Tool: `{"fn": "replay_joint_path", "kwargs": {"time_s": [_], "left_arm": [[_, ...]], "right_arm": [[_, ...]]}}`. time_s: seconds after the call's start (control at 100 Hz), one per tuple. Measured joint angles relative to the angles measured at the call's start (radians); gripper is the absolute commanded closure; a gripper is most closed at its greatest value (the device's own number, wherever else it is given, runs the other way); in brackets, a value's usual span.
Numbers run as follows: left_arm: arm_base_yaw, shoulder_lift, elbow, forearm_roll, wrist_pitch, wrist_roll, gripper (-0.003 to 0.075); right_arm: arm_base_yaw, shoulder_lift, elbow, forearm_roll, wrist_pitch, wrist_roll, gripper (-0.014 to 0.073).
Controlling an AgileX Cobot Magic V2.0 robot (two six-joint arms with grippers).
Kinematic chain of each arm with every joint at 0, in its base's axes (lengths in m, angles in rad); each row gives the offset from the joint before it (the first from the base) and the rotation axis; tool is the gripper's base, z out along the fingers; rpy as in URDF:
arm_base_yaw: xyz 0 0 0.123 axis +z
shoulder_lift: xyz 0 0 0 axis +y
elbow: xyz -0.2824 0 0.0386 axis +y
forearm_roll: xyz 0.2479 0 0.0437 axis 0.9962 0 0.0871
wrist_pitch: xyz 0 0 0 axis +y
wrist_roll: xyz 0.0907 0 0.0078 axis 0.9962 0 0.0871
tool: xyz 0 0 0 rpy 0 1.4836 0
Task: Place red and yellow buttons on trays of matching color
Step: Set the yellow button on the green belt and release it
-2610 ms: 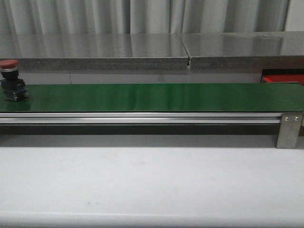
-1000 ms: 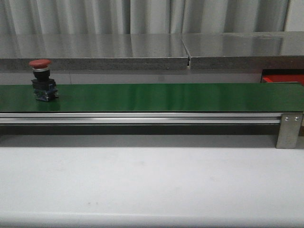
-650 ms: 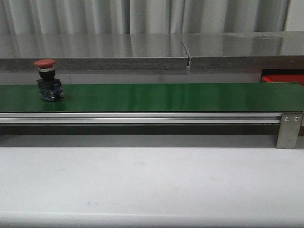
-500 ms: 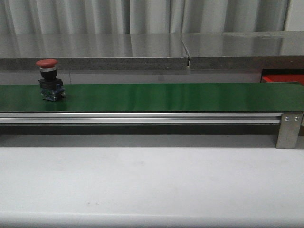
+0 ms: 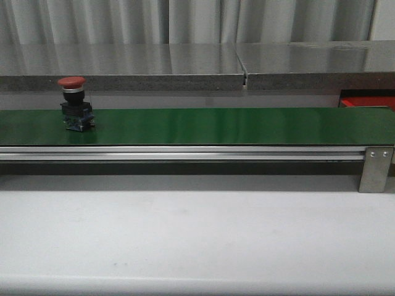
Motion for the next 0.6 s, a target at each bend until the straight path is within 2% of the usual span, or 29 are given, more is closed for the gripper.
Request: {"fn": "replay_joint_path", "kwargs": {"time_s": [0.07,0.16,0.26,0.27,0.28,0.33,0.34,0.41,0.47,0.6], "left_arm": [[0.000,0.000,-0.004,-0.002,0.006,0.000,0.0715],[0.000,0.000,-0.004,-0.004,0.008,0.000,0.0607],[0.000,0.000,-0.004,-0.013,0.011,0.011,0.0405],[0.000,0.000,-0.004,-0.016,0.010,0.013,0.0354],[0.000,0.000,-0.004,-0.020,0.010,0.015,0.0354],[0.000,0.000,-0.004,-0.032,0.010,0.035,0.0238],[0.000,0.000,-0.004,-0.037,0.010,0.037,0.0192],[0.000,0.000,-0.004,-0.058,0.011,0.056,0.0088],[0.000,0.002,-0.004,-0.070,0.013,0.065,0.0043],[0.000,0.002,-0.013,-0.083,0.022,0.076,0.0049]], "right_arm": [[0.000,0.000,0.000,0.000,0.000,0.000,0.0662],[0.000,0.000,0.000,0.000,0.000,0.000,0.0662],[0.000,0.000,0.000,0.000,0.000,0.000,0.0662],[0.000,0.000,0.000,0.000,0.000,0.000,0.0662],[0.000,0.000,0.000,0.000,0.000,0.000,0.0662],[0.000,0.000,0.000,0.000,0.000,0.000,0.0662],[0.000,0.000,0.000,0.000,0.000,0.000,0.0662],[0.000,0.000,0.000,0.000,0.000,0.000,0.0662],[0.000,0.000,0.000,0.000,0.000,0.000,0.0662],[0.000,0.000,0.000,0.000,0.000,0.000,0.0662]]}}
